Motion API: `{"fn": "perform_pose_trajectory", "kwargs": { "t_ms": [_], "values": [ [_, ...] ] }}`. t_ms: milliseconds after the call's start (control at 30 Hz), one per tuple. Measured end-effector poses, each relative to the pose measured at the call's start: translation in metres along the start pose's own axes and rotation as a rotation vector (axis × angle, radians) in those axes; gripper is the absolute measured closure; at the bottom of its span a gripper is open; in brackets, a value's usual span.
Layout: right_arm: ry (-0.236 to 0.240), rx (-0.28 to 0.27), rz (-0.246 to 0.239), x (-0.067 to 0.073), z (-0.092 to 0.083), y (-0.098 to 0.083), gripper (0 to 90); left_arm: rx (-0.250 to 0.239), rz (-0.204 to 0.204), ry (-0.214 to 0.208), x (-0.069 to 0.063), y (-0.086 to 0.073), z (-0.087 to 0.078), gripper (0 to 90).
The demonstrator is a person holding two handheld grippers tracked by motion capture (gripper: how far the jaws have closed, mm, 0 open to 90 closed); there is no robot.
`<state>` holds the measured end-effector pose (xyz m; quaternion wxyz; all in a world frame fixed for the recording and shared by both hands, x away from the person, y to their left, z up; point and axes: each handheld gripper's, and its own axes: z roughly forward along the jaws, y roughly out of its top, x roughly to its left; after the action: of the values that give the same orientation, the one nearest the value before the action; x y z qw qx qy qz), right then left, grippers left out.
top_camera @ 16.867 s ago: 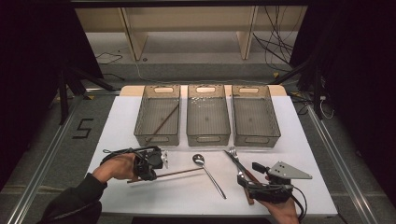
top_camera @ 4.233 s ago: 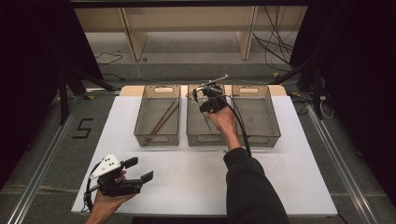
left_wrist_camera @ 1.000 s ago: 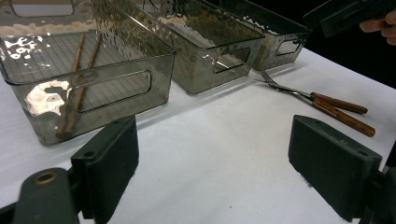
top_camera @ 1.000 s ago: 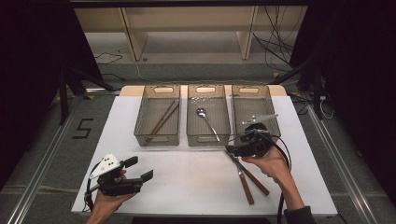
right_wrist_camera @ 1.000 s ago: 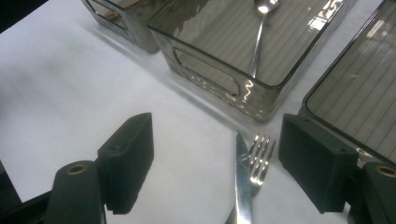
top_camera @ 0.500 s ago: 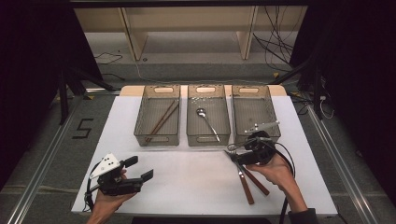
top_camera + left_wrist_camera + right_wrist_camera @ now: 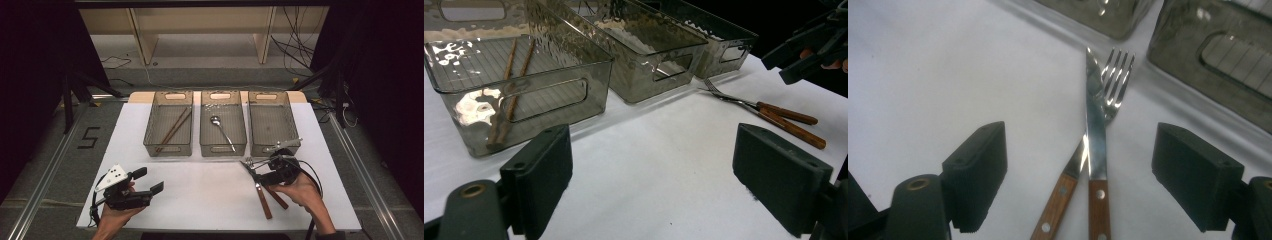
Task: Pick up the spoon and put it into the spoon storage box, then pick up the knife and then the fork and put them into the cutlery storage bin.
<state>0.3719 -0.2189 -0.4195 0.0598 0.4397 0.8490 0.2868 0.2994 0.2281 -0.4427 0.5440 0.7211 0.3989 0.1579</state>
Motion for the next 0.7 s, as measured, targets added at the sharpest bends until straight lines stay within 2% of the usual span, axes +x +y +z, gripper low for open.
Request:
{"fn": "perform_pose_trajectory", "kwargs": {
  "t_ms": [433,700],
  "values": [
    [-0.02,0.068,-0.011,0.003,0.011,-0.01,22.3,0.005,0.006,-0.004,-0.001,0.0,0.001,15.9],
    [-0.044,0.145,-0.011,0.001,0.015,-0.014,26.2,0.006,0.008,-0.005,-0.001,0.0,0.001,15.9]
  ]
}}
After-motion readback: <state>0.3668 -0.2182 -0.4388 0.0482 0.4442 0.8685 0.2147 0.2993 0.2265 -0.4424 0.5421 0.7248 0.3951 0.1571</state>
